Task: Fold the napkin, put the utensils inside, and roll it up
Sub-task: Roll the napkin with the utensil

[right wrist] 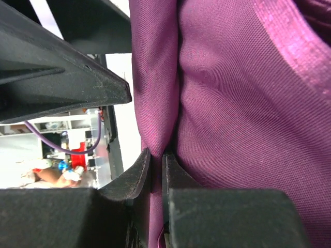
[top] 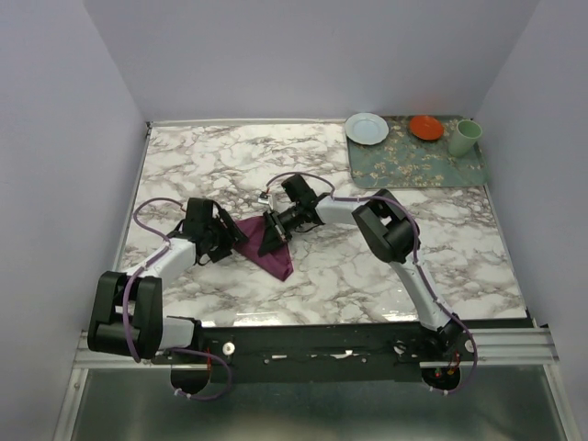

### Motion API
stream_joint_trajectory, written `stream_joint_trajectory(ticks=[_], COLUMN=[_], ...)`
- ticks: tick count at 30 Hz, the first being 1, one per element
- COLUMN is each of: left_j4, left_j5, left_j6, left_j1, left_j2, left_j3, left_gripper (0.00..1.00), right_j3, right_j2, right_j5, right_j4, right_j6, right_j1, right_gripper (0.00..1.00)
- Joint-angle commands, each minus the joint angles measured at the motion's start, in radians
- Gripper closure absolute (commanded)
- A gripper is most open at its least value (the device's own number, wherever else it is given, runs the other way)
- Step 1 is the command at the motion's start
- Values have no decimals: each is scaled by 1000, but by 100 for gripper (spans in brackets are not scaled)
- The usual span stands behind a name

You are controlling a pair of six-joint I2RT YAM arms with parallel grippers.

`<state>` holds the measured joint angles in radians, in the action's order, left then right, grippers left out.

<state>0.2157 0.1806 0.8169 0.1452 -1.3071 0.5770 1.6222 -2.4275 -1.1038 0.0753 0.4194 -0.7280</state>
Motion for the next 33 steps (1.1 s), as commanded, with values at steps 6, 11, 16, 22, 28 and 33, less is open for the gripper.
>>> stream_joint_trajectory(ticks=[6, 11, 16, 22, 28, 33], left_j4=[-56, -85, -101, -72, -52, -47], left_j5=[-21, -9, -7, 7, 16, 29], left_j6=[108, 99, 85, 73, 90, 108], left_j1=[1, 1, 1, 1, 1, 1], left_j2=[-69, -84, -49, -44, -12, -9], left_j3=[-45, -57, -71, -55, -54, -48], left_gripper=[32, 54, 59, 70, 71, 76], right_j3=[-1, 4, 18, 36, 82, 131], right_j2=[-85, -71, -68, -13, 162, 241], right_j5=[-14, -14, -10, 110, 450, 823], right_j4=[58, 61, 70, 210, 454, 590], right_j6=[12, 25, 18, -54, -132, -156], right_j1=[1, 2, 1, 1, -36, -143], right_gripper=[99, 98, 97, 71, 50, 44])
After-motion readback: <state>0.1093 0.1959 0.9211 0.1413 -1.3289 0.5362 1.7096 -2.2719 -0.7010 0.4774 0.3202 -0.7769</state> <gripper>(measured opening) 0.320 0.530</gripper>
